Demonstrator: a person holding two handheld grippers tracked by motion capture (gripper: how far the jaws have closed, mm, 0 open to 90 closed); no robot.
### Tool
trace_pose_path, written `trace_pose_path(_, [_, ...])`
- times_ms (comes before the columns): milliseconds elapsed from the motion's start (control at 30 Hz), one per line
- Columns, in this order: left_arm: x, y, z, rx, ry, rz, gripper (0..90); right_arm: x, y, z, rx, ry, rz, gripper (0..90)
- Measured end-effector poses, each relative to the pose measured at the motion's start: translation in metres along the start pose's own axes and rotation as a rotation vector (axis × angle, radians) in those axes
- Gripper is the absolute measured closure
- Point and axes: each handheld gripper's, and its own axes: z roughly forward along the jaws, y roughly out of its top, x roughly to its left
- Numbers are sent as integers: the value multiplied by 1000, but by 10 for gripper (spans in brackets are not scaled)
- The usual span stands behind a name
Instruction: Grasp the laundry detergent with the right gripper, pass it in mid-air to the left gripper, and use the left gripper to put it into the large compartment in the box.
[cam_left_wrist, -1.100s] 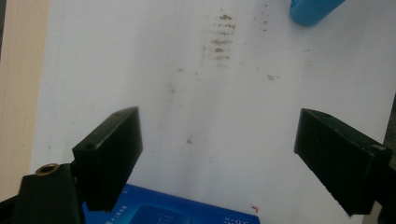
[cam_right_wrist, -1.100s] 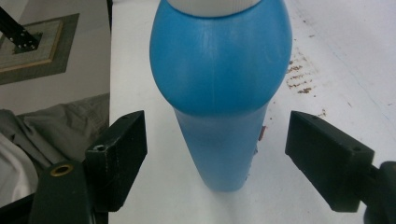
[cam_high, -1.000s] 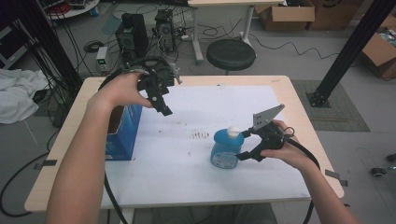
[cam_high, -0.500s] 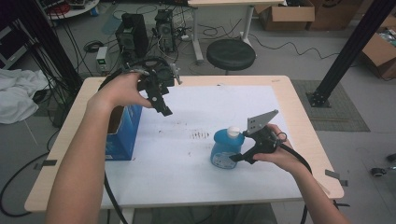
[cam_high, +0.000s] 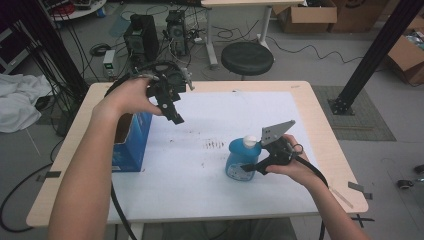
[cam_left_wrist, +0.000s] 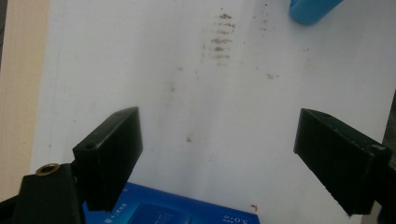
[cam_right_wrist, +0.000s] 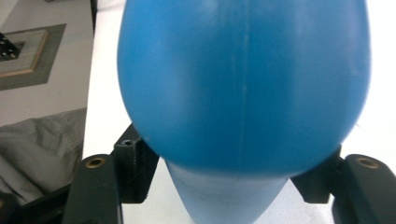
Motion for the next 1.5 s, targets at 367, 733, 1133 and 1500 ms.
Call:
trace_pose_path(367, [0, 0, -1, -3, 2, 0, 160, 0, -3, 3, -15, -35, -14, 427])
trace_pose_path(733, [-2, 1, -2, -10, -1, 6, 159, 0, -3, 2, -27, -50, -55, 459])
trace_pose_path(1133, [-3, 3, -8, -22, -10, 14, 158, -9, 9, 0, -13, 43, -61, 464])
trace_pose_path(1500, [-9, 13, -22, -43, -3, 41, 156, -18, 46, -10, 20, 98, -109, 464])
